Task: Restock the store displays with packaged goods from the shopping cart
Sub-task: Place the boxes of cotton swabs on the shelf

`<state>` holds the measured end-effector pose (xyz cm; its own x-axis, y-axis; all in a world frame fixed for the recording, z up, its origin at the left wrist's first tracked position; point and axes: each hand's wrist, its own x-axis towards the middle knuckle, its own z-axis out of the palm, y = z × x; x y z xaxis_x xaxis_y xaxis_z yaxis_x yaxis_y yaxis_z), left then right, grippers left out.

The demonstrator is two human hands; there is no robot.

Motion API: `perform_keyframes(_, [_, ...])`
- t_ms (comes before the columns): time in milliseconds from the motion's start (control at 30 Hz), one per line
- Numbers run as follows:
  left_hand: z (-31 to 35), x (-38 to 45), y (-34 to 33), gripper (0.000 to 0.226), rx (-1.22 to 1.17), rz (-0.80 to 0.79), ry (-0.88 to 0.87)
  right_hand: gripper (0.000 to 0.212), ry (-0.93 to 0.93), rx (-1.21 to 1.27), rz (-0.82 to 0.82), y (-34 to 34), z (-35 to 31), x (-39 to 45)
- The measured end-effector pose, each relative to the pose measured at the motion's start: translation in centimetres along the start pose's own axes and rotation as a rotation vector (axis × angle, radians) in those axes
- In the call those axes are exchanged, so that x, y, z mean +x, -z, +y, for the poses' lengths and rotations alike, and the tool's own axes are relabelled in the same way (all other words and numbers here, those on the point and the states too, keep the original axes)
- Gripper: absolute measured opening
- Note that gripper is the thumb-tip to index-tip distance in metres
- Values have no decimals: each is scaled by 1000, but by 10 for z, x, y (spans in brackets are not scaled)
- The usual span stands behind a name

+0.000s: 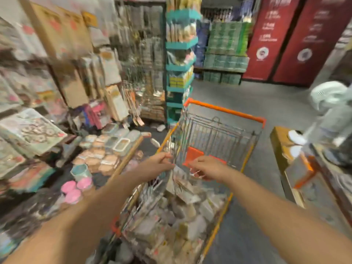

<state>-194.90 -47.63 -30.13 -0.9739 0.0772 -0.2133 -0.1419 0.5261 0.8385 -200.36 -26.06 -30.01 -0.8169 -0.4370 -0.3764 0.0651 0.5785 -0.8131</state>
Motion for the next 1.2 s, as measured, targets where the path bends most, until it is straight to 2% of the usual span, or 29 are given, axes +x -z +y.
perform_keyframes(67, [-29,25,-16,34,59,-104,73,20,-102,-15,-15,-5,30,18])
perform_keyframes(167, [-74,57,-36,22,-38,-191,148,16,-253,56,-32,-12,76,45])
perform_keyframes(267, [-120,82,-49,32,-203,-113,288,15,-467,223,57,-30,125,69])
perform_keyframes(400, [-171,93,-66,18,-270,-135,435,25,-750,388,119,-71,171,87])
perform_keyframes(500, [-191,98,-74,19,-366,-211,540,51,-899,513,165,-116,196,100])
perform_keyframes(600, [-217,107,-82,19,-422,-198,618,100,-1033,706,281,-163,231,112])
perform_keyframes(700, [-236,104,-92,12,-403,-219,687,136,-1091,761,351,-206,301,125])
perform_keyframes(733, [-238,102,-96,15,-396,-228,708,134,-1106,743,360,-215,316,127])
perform_keyframes(767, [-245,101,-101,16,-395,-240,728,122,-1116,713,372,-222,329,131])
perform_keyframes(833, [-242,98,-107,9,-408,-258,771,102,-1122,674,359,-207,286,133])
perform_keyframes(900, [-245,97,-118,5,-389,-291,773,85,-1160,659,414,-199,275,141])
perform_keyframes(967, [-248,97,-130,20,-385,-316,780,74,-1153,670,470,-198,282,145])
perform_keyframes(1033, [-249,99,-136,29,-396,-335,789,79,-1166,687,490,-202,293,147])
perform_keyframes(1100, [-252,103,-143,48,-357,-389,824,87,-1183,664,474,-205,294,150])
perform_keyframes(1133, [-255,105,-146,48,-340,-401,837,92,-1195,647,459,-206,293,152])
perform_keyframes(1200, [-260,110,-153,28,-339,-389,882,99,-1224,658,356,-210,296,155])
